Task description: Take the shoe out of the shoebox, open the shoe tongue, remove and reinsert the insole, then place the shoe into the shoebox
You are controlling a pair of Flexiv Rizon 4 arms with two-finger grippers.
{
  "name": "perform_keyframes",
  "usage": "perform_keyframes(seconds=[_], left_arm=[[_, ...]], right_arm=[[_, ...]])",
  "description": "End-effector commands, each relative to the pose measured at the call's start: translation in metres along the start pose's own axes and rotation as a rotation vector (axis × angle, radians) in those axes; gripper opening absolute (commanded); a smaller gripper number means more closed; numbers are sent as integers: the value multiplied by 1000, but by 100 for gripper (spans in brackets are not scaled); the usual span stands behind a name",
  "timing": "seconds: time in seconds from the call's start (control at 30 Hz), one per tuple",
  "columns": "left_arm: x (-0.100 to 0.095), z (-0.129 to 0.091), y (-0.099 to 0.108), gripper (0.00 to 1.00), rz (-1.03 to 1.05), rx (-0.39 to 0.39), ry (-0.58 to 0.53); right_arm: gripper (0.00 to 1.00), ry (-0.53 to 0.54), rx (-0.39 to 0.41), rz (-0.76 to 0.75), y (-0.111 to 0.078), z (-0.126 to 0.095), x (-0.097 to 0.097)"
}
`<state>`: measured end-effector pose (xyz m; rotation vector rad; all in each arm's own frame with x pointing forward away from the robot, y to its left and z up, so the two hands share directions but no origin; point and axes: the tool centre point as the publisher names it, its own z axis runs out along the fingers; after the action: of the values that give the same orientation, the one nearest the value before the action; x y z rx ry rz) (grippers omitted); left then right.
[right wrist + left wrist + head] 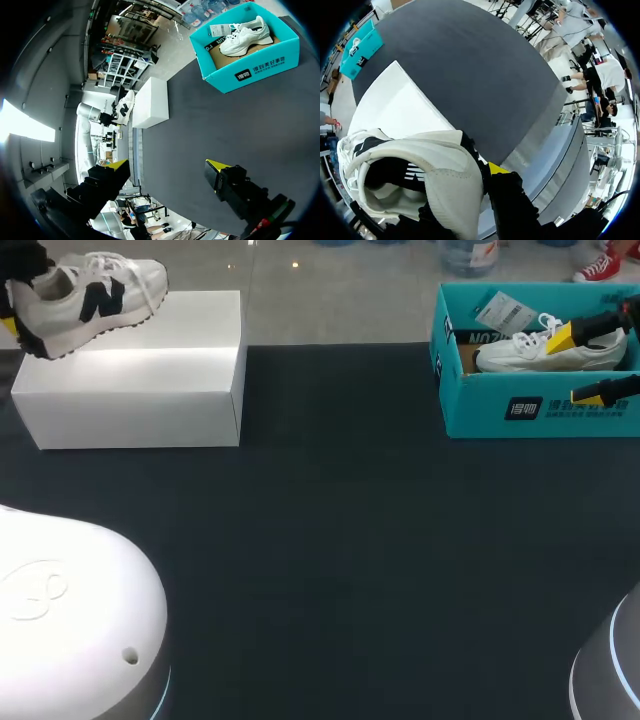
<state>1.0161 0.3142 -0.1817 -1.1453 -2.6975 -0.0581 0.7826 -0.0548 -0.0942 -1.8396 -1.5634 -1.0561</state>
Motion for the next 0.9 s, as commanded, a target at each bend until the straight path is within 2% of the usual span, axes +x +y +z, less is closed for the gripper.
perform_keyframes(seconds=[0.03, 0.17, 0.2, 0.27, 0.4, 0.47, 0.9], left_arm=[[4, -1, 0, 0, 291, -28, -8], [4, -1, 0, 0, 291, -28, -8], [2, 0, 1, 0, 376, -38, 21], [1, -1, 4, 0, 525, -16, -22], [-3, -3, 10, 0, 709, -115, -17], [-5, -7, 15, 0, 819, -114, -29], [-7, -10, 20, 0, 818, -114, -48]], right_arm=[[100, -3, -1, 2, 0, 1, 0], [100, -3, -1, 2, 0, 1, 0], [100, -3, -1, 2, 0, 1, 0], [100, -3, -1, 2, 0, 1, 0], [100, -3, -1, 2, 0, 1, 0], [100, -3, -1, 2, 0, 1, 0], [100, -3, -1, 2, 0, 1, 0]])
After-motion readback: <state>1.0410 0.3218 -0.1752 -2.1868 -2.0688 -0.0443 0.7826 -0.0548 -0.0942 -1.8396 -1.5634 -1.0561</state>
